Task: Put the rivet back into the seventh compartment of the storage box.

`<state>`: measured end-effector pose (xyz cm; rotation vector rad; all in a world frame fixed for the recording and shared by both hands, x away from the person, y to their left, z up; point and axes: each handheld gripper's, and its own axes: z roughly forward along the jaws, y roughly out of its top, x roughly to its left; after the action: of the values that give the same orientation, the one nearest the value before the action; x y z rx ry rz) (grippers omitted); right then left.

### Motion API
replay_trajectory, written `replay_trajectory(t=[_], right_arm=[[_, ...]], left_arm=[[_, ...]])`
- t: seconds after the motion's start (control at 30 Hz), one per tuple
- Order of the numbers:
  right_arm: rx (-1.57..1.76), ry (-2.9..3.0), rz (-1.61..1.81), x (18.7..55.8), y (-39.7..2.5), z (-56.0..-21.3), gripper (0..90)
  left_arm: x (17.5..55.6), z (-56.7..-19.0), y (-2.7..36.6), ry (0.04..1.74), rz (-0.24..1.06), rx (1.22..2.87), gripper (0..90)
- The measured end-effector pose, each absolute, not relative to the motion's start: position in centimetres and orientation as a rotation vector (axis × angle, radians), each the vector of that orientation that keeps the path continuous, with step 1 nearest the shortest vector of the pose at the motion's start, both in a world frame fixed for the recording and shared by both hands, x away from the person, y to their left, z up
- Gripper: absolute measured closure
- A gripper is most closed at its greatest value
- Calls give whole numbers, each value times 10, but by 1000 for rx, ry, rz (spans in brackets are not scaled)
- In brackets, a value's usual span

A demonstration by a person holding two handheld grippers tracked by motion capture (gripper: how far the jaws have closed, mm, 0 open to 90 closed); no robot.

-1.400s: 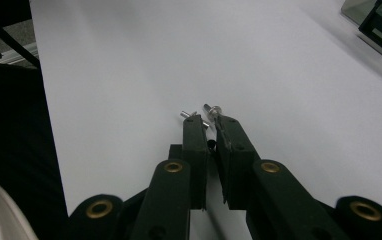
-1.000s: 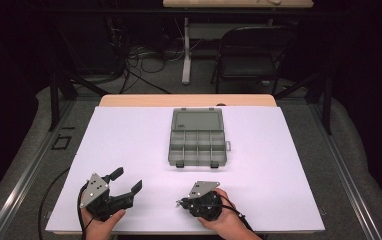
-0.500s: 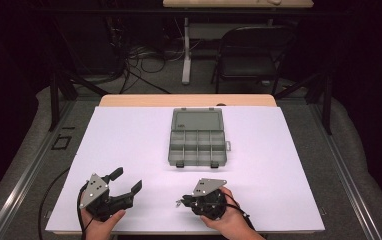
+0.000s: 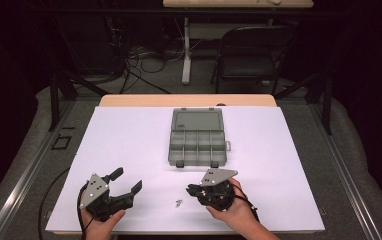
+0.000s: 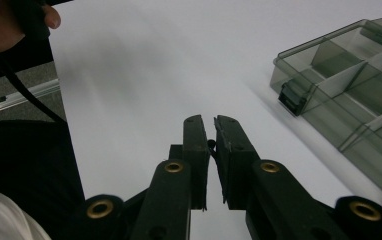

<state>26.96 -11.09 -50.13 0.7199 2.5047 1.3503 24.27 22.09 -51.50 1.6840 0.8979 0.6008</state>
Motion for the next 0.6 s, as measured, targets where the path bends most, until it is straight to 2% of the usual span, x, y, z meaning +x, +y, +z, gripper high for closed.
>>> replay_trajectory(t=[0.37,0.6], right_arm=[[733,2474,1341,279,-118,-490,833],[792,2431,1333,298,-130,-483,834]], left_arm=[[243,-515,221,897,599,1686,208],[243,-515,221,898,600,1684,208]])
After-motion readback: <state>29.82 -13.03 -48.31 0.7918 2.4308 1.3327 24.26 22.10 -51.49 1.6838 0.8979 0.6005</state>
